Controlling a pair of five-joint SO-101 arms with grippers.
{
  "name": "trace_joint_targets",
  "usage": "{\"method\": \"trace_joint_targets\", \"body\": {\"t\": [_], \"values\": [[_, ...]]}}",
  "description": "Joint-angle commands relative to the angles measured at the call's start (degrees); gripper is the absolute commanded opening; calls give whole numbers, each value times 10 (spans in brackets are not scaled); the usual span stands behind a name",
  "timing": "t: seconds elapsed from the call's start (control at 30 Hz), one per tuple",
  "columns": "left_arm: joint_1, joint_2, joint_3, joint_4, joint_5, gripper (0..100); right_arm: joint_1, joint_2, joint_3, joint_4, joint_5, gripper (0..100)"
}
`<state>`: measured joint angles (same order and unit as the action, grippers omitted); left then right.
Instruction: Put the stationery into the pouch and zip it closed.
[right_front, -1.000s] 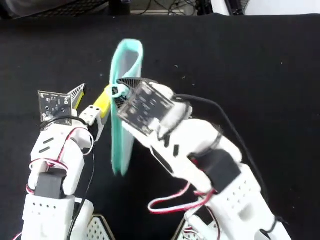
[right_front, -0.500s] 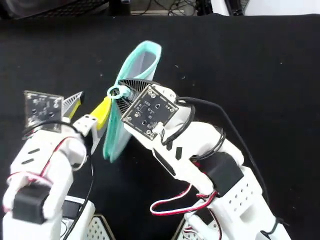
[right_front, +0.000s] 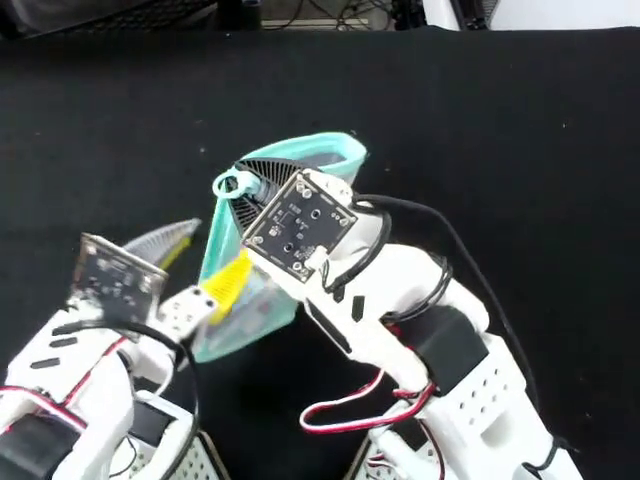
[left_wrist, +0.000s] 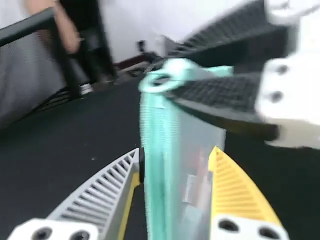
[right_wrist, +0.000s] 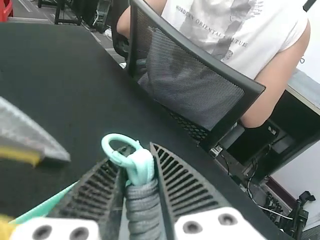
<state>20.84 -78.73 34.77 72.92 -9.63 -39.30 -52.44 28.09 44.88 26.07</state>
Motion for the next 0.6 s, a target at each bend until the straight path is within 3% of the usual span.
{"method": "trace_joint_targets", "body": {"t": [0.0, 0.3, 0.57], "values": [[17, 4, 32, -39, -21, 229, -5, -17, -7, -17, -4, 12], [-103, -53, 109, -138, -30, 229, 26, -15, 1, -29, -4, 12], [-81, -71, 159, -178, -28, 229, 25, -15, 1, -28, -4, 12]]}}
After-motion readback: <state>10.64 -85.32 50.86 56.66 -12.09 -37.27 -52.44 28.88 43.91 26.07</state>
